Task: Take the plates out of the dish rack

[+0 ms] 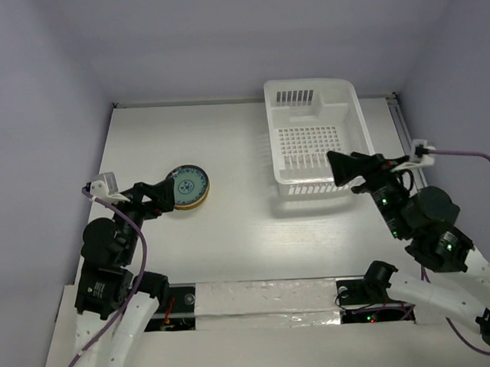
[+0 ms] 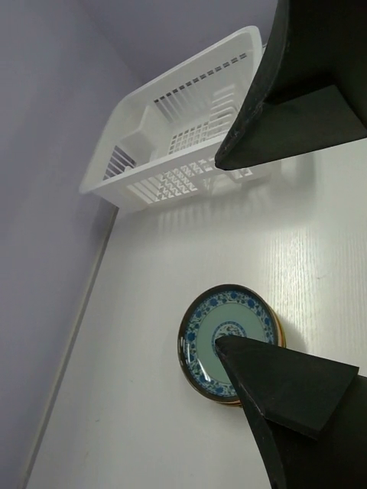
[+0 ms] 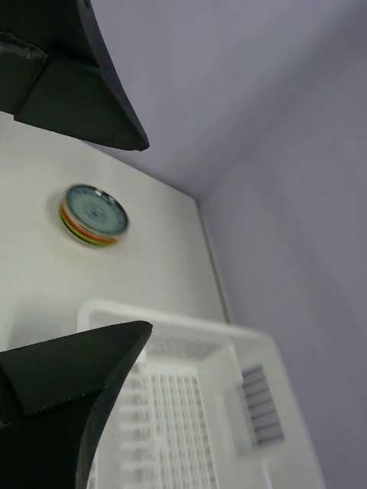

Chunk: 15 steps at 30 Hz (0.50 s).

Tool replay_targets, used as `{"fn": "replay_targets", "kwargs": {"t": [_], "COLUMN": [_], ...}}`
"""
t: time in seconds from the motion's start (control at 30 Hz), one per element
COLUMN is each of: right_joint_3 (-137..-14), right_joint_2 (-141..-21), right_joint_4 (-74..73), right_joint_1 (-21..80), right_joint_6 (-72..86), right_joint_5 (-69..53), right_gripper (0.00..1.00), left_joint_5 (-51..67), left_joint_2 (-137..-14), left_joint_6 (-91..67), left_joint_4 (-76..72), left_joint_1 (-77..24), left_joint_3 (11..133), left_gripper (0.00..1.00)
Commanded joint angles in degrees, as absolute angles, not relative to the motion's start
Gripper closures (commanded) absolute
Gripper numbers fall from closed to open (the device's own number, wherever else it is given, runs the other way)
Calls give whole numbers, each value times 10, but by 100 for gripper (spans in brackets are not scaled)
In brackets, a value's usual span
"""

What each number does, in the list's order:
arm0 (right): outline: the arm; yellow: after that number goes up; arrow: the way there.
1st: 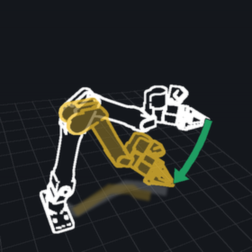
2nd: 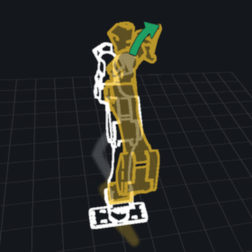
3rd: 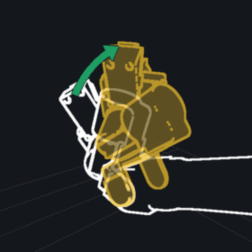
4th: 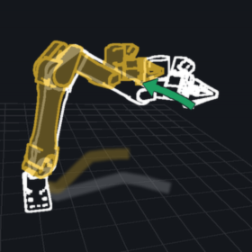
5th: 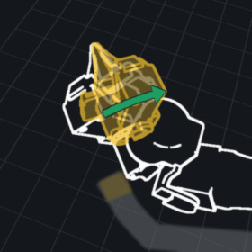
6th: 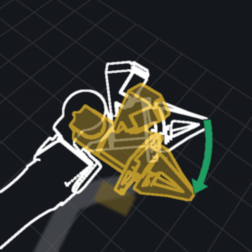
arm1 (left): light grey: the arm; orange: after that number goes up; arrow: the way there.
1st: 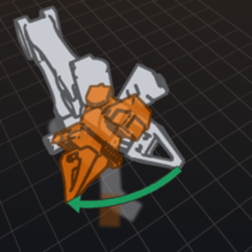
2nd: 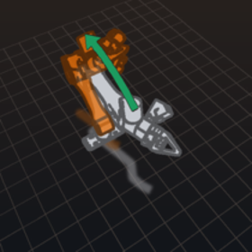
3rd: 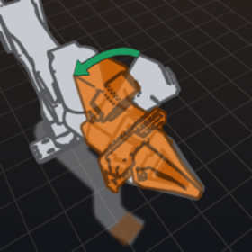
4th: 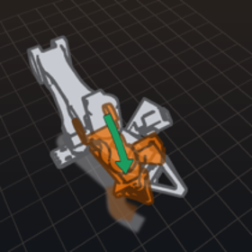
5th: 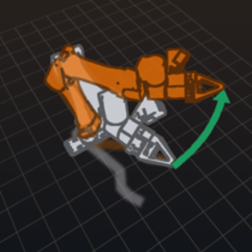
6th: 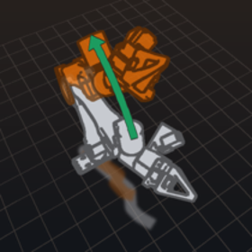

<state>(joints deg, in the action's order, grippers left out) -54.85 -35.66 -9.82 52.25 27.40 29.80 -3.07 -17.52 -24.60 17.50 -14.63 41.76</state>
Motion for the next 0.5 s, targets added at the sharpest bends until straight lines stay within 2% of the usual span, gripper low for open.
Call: {"fn": "replay_targets", "kwargs": {"t": [0.0,0.2,0.37,0.47], "right_joint_3": [-500,-443,-408,-424], "right_joint_2": [-310,-213,-197,-215], "right_joint_4": [-136,-106,-66,-80], "right_joint_1": [526,526,526,526], "right_joint_6": [288,281,265,257], "right_joint_5": [485,533,527,536], "right_gripper": [0,0,0,0], "left_joint_5": [-26,-56,-39,-36], "left_joint_2": [-200,-215,-196,-185], "left_joint_6": [-225,-217,-231,-242], "left_joint_4": [143,139,111,95], "left_joint_1": [-144,-144,-144,-144], "left_joint_3": [478,512,454,429], "left_gripper": [12,12,16,9]}}
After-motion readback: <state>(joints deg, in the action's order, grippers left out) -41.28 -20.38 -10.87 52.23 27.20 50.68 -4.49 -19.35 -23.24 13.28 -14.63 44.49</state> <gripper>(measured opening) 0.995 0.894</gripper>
